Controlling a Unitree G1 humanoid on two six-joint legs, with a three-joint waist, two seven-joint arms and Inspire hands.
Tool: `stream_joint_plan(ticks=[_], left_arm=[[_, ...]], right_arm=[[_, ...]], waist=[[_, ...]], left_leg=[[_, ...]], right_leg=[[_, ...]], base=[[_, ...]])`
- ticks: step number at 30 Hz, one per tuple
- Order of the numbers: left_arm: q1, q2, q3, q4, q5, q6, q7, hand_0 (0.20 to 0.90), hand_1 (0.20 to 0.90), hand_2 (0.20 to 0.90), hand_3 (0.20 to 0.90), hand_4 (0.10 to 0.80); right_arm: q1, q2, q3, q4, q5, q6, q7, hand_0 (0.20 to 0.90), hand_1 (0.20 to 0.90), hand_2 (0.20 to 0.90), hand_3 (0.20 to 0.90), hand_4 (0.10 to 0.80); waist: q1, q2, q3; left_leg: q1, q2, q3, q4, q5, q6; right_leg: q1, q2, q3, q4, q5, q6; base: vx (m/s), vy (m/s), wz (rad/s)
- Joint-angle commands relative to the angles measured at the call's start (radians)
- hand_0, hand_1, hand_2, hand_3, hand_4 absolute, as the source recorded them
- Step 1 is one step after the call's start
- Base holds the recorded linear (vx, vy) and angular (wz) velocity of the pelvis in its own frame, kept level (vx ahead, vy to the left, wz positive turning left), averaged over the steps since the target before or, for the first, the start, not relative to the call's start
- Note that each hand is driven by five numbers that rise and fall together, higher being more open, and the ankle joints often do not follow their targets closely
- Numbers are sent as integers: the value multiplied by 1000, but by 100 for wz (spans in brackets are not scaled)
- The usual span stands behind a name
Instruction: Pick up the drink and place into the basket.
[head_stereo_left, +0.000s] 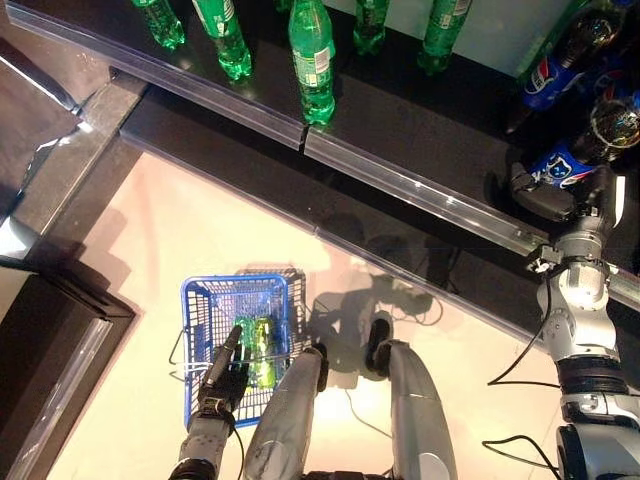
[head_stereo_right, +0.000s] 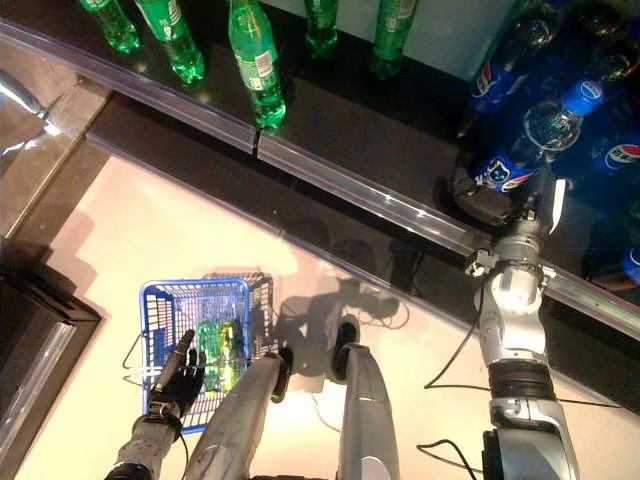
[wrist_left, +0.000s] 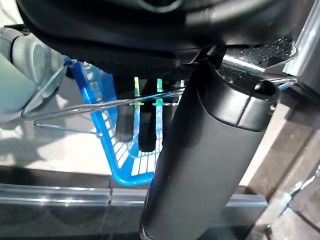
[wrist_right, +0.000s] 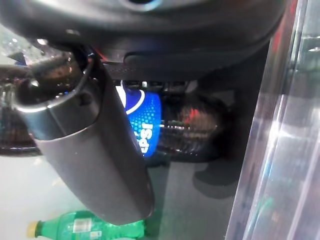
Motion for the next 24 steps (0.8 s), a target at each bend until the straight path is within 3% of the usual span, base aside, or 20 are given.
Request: stream_joint_plan(ticks=[1,4,5,6,7,8,24], left_arm=[[136,89,-15,-108,18,-37,-96,300,300,300,200,100],[129,92,-16,-107,20,-36,-96,300,300,300,200,100],[129,93,-17,-108,20,-36,-95,300,300,300,200,100],[128,93,-19,-110,19,-37,-92,300,300,300,200,100],[127,93,-21,-113,20,-37,-89,300,300,300,200,100],[126,94,-21,-114,21,-36,-88,300,300,300,200,100],[132,93,-38,-121,5,-33,-101,300,300,300,200,100]], right_arm=[[-106,-141,-28,-12,41,-71,8,900,900,900,900,800],[-135,-132,-27,2,131,-91,31,900,900,900,900,800],[-137,-131,-28,2,146,-94,35,839,839,839,829,729],[-140,-126,-33,-4,165,-95,38,700,700,700,667,567],[-144,-115,-36,-5,172,-105,39,387,387,387,302,202],[-151,-108,-39,-10,177,-112,34,300,300,300,200,100],[-193,-121,-42,-90,-53,-218,-118,300,300,300,200,100]], waist=[[22,11,-43],[28,12,-42],[28,12,-42],[29,12,-41],[31,13,-41],[32,14,-41],[32,24,-43]], left_leg=[[-16,-30,31,-26,64,81],[-20,-32,27,-32,64,82],[-21,-32,27,-32,64,82],[-23,-33,25,-30,64,81],[-25,-36,24,-28,63,82],[-27,-36,23,-27,63,81],[-22,-45,22,-47,68,85]], right_leg=[[107,32,30,77,-107,-12],[103,32,29,74,-105,-9],[103,32,29,74,-105,-9],[101,32,28,74,-105,-8],[99,33,28,75,-105,-8],[98,33,28,76,-105,-7],[102,37,37,48,-91,0]], base=[[0,0,0],[0,0,0],[0,0,0],[0,0,0],[5,-5,3],[4,-6,3],[0,3,2]])
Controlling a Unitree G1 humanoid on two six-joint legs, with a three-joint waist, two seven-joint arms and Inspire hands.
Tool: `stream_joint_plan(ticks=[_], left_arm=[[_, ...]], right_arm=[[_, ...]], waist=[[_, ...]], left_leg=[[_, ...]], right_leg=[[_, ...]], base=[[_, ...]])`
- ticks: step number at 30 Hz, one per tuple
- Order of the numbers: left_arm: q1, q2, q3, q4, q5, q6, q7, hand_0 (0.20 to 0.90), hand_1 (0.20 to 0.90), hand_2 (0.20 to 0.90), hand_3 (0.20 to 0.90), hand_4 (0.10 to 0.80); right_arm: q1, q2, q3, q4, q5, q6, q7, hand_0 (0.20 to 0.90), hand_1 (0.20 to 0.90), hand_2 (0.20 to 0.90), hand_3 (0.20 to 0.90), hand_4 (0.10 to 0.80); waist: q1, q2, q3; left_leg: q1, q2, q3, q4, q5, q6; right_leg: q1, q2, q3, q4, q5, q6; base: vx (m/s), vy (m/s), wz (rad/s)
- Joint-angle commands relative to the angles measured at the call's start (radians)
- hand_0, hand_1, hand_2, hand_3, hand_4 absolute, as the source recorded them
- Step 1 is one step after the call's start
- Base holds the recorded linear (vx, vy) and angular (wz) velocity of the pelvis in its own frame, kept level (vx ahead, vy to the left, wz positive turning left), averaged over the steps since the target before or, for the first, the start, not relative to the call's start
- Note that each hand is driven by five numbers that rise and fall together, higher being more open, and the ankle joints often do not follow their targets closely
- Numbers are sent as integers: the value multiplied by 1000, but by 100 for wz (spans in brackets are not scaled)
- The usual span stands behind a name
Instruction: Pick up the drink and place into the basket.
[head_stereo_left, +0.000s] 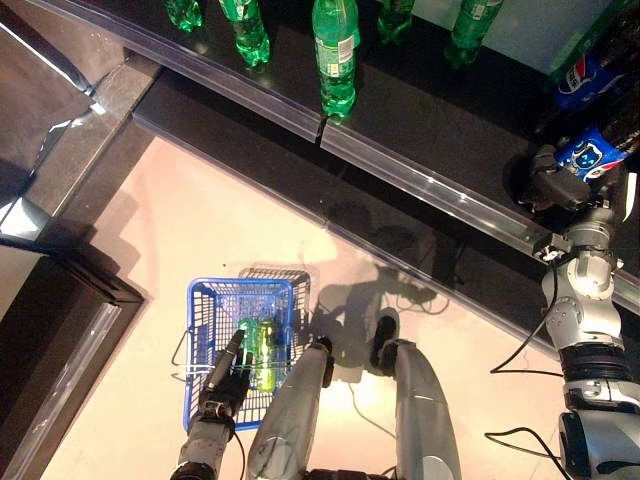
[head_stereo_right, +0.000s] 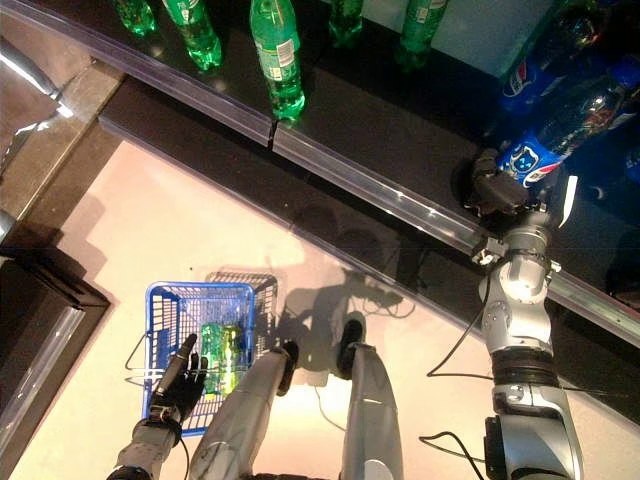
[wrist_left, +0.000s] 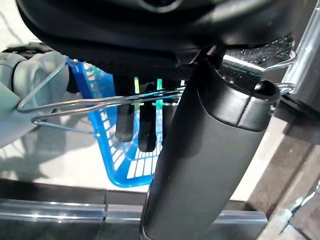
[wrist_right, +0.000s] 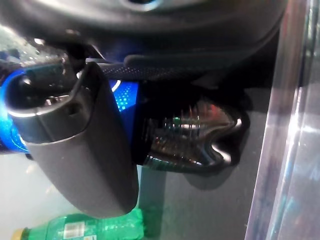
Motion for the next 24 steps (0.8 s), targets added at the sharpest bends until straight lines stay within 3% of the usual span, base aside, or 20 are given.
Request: stream_joint_plan(ticks=[1,7,11,17,24], left_arm=[[124,90,-18,-129,2,-38,-104,300,300,300,200,100],[131,87,-23,-141,-21,-46,-120,300,300,300,200,100],[131,85,-21,-151,-33,-62,-126,300,300,300,200,100],[115,81,-19,-154,-16,-84,-119,300,300,300,200,100],[130,49,4,-125,72,-110,-71,300,300,300,200,100]], right_arm=[[-129,-105,-47,-165,-113,-204,-73,300,300,300,200,100],[-94,-89,-59,-299,-186,-252,-87,300,300,300,200,100],[-34,-55,-68,-380,-218,-263,-40,300,300,300,200,100],[67,24,-36,-440,-168,-243,80,300,300,300,200,100],[291,103,40,-490,-169,-216,270,300,300,300,200,100]], waist=[[4,5,-54],[-19,-1,-70],[-41,-17,-97],[-62,-48,-150],[-87,-82,-279]], left_leg=[[-2,-37,39,-53,68,88],[29,-30,49,-132,97,90],[77,-24,57,-222,125,82],[164,-20,60,-351,163,69],[371,-19,64,-601,225,40]], right_leg=[[113,40,46,46,-87,-12],[129,51,66,-37,-42,3],[161,63,88,-146,8,30],[234,64,98,-307,77,64],[378,78,74,-558,191,106]], base=[[-42,30,-1],[-64,43,-5],[-115,58,-12],[-108,19,-9],[-47,32,-10]])
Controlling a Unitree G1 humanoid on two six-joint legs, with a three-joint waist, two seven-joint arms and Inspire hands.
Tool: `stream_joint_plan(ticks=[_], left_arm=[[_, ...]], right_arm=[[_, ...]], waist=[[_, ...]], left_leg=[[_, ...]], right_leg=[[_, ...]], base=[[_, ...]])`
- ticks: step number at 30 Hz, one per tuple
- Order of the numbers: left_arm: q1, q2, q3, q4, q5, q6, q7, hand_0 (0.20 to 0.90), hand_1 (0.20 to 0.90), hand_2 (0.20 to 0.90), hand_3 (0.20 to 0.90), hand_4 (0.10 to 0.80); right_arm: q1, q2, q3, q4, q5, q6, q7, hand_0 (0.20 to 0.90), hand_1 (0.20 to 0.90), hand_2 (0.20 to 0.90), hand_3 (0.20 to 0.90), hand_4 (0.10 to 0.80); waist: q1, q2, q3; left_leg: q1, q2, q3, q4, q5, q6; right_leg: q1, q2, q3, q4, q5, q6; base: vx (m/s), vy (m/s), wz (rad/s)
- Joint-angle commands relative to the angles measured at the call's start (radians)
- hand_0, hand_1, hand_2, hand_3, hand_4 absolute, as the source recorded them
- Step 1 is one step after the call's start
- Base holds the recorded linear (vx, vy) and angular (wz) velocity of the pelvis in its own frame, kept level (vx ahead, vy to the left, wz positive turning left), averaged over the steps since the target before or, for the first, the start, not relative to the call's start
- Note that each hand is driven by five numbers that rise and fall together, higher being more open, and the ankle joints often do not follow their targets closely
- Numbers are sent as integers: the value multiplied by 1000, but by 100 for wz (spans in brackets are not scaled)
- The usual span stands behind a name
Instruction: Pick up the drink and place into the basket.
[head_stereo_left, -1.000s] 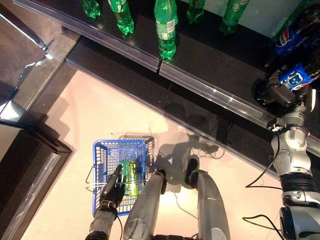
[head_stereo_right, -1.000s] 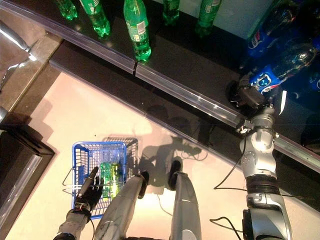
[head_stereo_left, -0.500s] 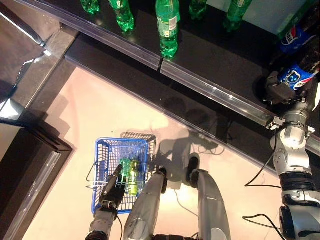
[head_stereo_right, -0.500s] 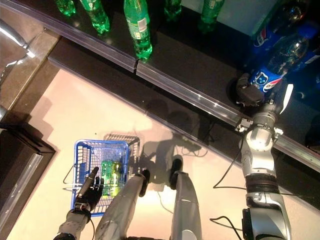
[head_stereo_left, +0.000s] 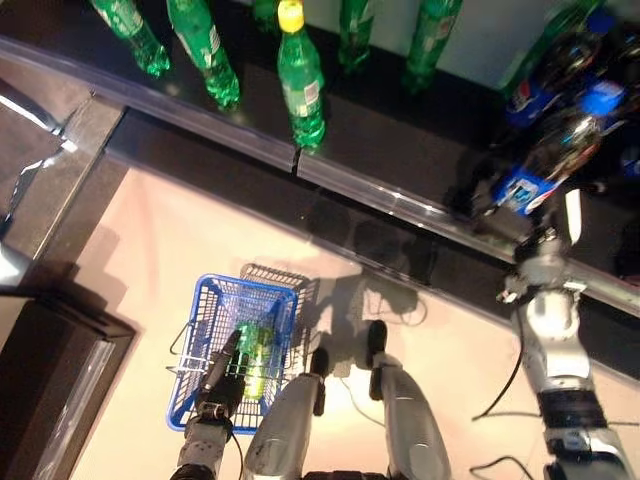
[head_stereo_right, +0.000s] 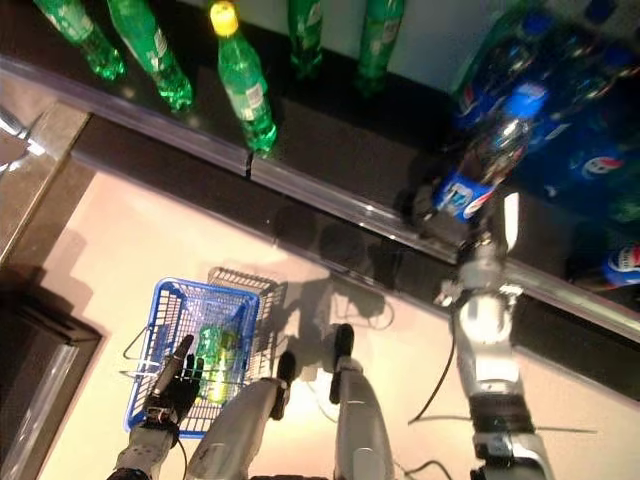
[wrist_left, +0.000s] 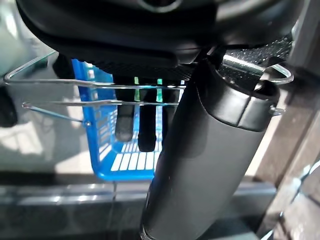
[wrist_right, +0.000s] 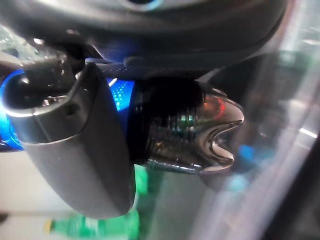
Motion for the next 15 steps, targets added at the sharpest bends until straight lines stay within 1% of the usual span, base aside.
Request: stream_joint_plan(ticks=[1,4,7,10,11,13,15], left_arm=[[101,47,14,-99,64,-66,-61,300,300,300,200,100],[89,44,23,-75,67,-74,-36,300,300,300,200,100],[79,30,28,-47,71,-87,-19,300,300,300,200,100],[77,16,34,-42,54,-98,-25,300,300,300,200,100],[75,10,30,-46,65,-101,-30,300,300,300,200,100],[71,6,13,-55,90,-101,-38,300,300,300,200,100],[69,3,1,-61,85,-108,-50,300,300,300,200,100]], right_arm=[[-4,-23,-55,-200,16,-184,105,300,300,300,200,100],[35,-2,-33,-203,67,-186,146,300,300,300,200,100],[82,33,5,-206,55,-187,168,300,300,300,200,100],[116,70,30,-204,126,-148,224,300,300,300,200,100],[131,90,49,-200,131,-135,250,300,300,300,200,100],[144,106,78,-189,125,-126,269,300,300,300,200,100],[148,111,98,-172,105,-121,284,300,300,300,200,100]], waist=[[-15,-17,-274],[-20,-16,-313],[-29,-17,-353],[-38,-15,-381],[-40,-15,-391],[-40,-15,-401],[-39,-15,-408]], left_leg=[[83,-21,14,-166,59,-3],[140,-14,17,-228,71,-6],[181,-11,24,-249,70,-6],[214,-7,33,-262,63,-5],[223,-6,35,-267,60,-4],[232,-7,39,-271,57,-2],[239,-7,41,-272,54,-1]], right_leg=[[78,55,7,-74,-19,59],[114,57,-2,-98,-13,62],[141,57,0,-114,-9,62],[165,56,4,-120,-13,60],[178,56,7,-124,-17,58],[194,54,6,-132,-21,55],[206,52,2,-140,-23,53]], base=[[-9,37,-13],[-38,16,-20],[-43,18,-17],[-27,18,-8],[-60,10,-1],[-58,0,-2],[-22,0,0]])
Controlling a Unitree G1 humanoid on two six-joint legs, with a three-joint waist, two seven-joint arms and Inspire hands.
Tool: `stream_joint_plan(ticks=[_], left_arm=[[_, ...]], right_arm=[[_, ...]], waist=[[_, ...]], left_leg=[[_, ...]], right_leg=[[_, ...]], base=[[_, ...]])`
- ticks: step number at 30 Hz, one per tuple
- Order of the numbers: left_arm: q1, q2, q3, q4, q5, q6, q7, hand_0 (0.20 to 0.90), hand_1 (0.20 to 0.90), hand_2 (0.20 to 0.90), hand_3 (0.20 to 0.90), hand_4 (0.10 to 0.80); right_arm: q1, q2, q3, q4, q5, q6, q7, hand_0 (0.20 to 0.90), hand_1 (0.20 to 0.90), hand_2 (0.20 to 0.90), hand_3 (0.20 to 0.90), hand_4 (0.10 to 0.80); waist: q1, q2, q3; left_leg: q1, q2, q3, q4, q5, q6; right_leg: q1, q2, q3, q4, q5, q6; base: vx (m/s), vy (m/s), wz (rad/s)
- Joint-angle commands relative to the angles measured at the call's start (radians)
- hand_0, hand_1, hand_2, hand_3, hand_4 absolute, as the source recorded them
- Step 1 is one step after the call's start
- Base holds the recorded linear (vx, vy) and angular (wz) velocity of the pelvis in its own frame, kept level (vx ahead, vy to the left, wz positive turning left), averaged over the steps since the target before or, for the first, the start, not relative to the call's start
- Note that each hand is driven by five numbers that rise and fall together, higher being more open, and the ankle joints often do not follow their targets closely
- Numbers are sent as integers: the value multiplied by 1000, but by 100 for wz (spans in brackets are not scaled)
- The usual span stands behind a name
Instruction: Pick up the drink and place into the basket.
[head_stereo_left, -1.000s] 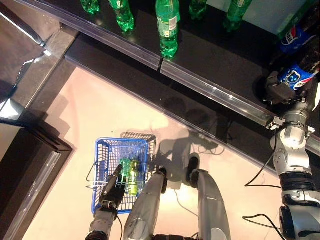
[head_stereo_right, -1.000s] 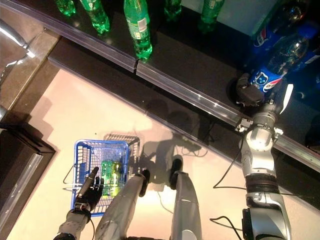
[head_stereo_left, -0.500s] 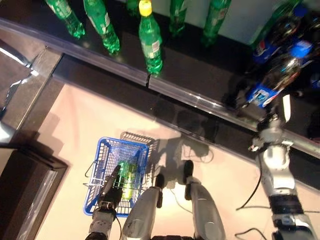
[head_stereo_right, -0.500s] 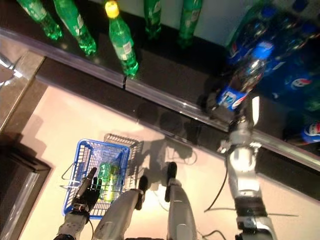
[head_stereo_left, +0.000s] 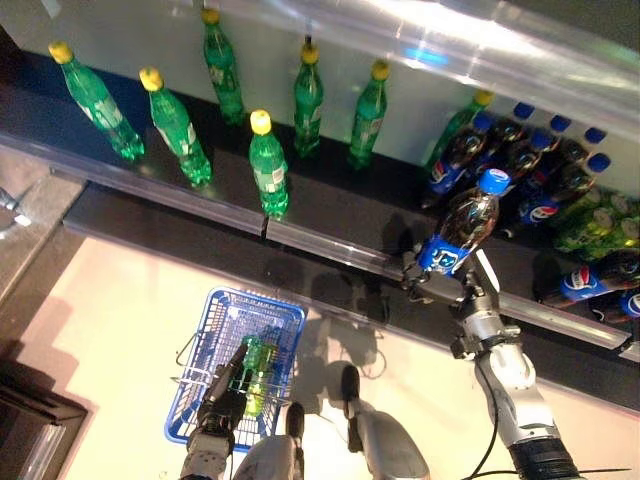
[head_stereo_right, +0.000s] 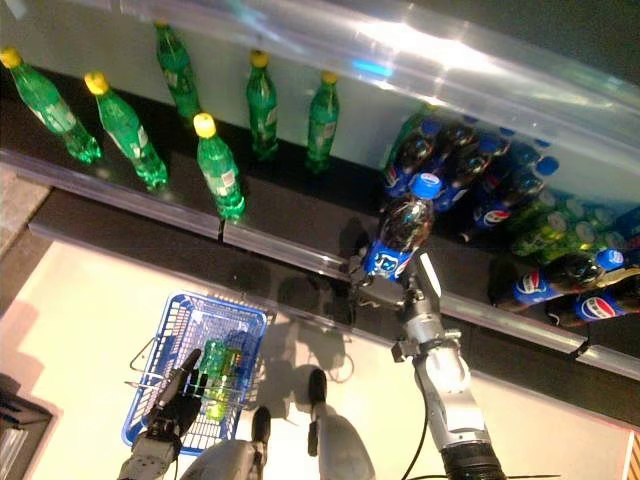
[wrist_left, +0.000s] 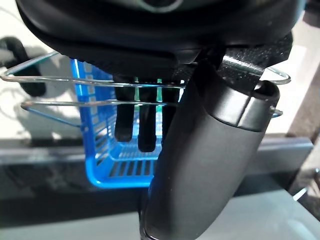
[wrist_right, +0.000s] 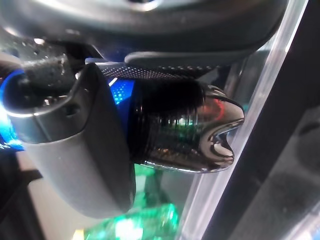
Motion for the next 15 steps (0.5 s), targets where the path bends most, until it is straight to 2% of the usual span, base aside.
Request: stream_joint_plan(ticks=[1,6,12,15], left_arm=[[51,39,-12,-83,-10,-109,-109,300,300,300,200,100],[56,42,-35,-129,-21,-124,-131,300,300,300,200,100],[48,65,-68,-163,20,-64,-103,300,300,300,200,100],[46,70,-73,-185,19,-37,-135,300,300,300,200,100]], right_arm=[[-16,-11,6,-122,55,-117,71,300,300,300,200,100],[-18,-1,53,-105,53,-88,117,300,300,300,200,100],[-36,3,128,-116,42,-28,192,300,300,300,200,100],[-53,4,189,-119,13,8,222,300,300,300,200,100]], waist=[[8,42,-259],[24,44,-268],[52,49,-272],[72,54,-270]], left_leg=[[-2,-28,14,-28,-7,2],[7,-25,18,-34,-8,1],[4,-19,10,-46,6,-5],[3,-17,-7,-52,18,-9]], right_leg=[[30,30,-18,8,-53,51],[56,20,-35,-4,-61,49],[86,9,-70,-15,-75,47],[107,3,-85,-25,-82,45]], base=[[0,0,0],[-1,-8,4],[16,-26,20],[29,-36,35]])
